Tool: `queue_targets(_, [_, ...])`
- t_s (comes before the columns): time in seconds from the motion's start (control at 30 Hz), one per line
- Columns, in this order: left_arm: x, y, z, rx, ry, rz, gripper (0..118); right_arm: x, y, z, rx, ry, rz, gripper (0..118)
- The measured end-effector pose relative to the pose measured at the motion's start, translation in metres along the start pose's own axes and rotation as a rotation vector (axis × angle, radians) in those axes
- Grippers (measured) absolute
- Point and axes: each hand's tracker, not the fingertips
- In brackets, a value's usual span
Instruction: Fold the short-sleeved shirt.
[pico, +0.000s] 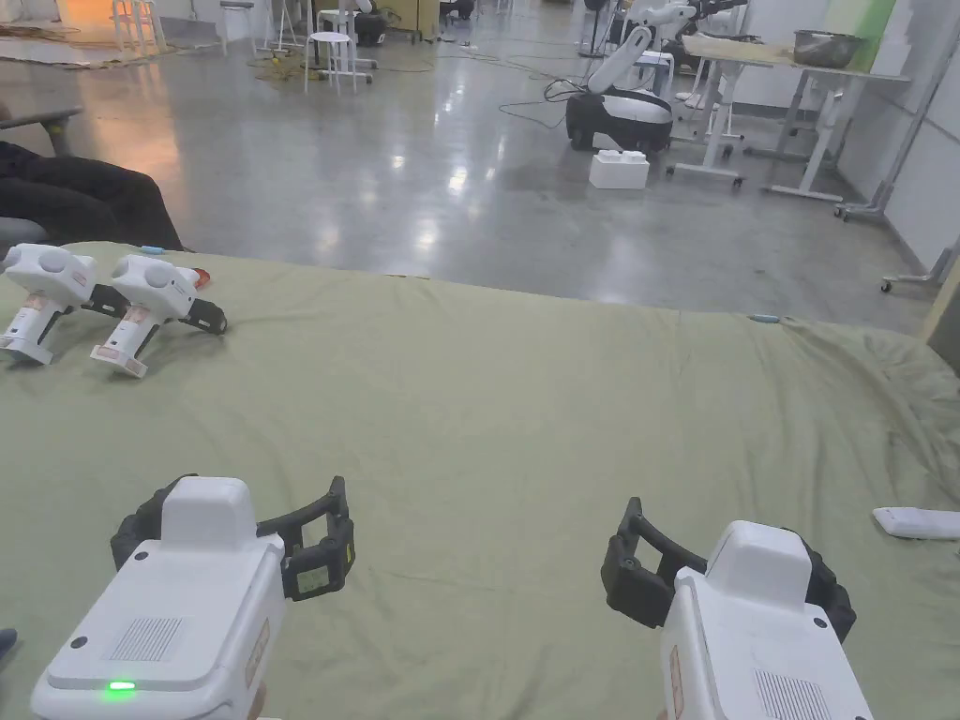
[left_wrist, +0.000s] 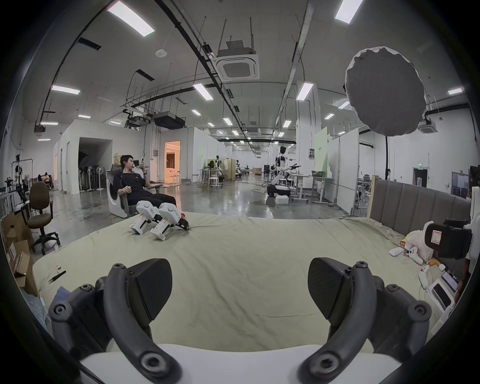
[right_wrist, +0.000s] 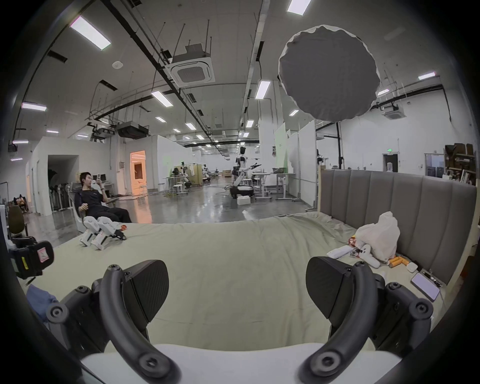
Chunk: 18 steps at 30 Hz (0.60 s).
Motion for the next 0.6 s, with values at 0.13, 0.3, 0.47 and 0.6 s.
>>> queue_targets(0.13, [-0.004,0.000,0.000,-0.010,-0.003,0.027,110,0.002,0.001,-0.004,-0.044,-0.022,-0.052,108])
queue_targets(0.3, [-0.005,0.000,0.000,-0.011,-0.019,0.039,110,0.004,0.003,-0.007,-0.098,-0.002,-0.099,108])
queue_targets(0.47, [-0.006,0.000,-0.002,-0.018,-0.019,0.054,110,0.006,0.009,-0.011,-0.153,0.005,-0.166,108])
queue_targets(0.6, [-0.005,0.000,-0.002,-0.020,-0.012,0.032,110,0.005,0.015,-0.012,-0.174,-0.014,-0.183,108])
